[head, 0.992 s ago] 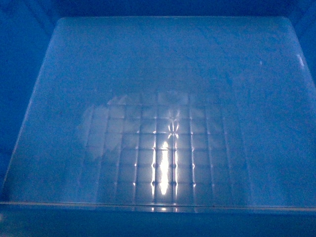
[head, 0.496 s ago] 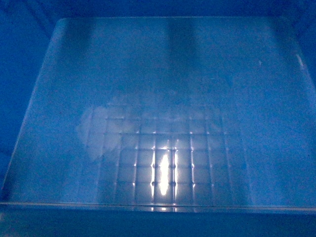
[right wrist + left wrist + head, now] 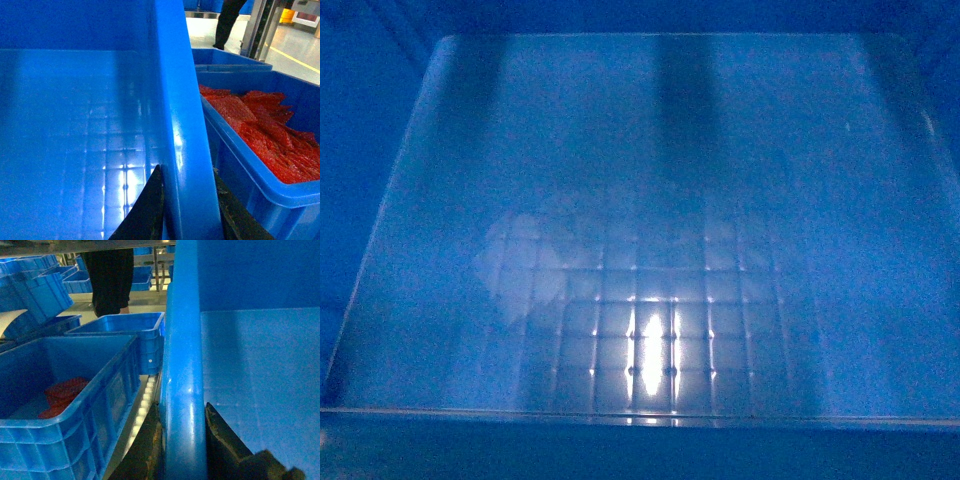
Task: Place box next to blue box on left shelf
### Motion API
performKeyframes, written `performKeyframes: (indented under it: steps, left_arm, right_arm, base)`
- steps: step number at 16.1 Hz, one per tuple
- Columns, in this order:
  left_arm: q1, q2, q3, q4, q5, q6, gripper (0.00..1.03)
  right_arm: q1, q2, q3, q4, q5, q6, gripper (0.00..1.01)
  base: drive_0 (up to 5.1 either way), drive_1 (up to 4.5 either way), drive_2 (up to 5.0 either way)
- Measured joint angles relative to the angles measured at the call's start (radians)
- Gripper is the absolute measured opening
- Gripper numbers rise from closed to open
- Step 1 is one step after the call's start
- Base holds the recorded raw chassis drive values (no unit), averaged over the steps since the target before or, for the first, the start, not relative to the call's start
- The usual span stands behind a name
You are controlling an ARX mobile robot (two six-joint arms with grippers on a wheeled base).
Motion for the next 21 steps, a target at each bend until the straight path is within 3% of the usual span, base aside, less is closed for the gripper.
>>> performKeyframes:
  steps: [21]
  left_arm:
    - [0.000, 0.000, 0.000, 0.000, 0.000, 0.000, 0.16]
  right_arm:
    - [0.000, 0.000, 0.000, 0.000, 0.000, 0.000, 0.16]
  base:
    - [0.0, 0.00, 0.0]
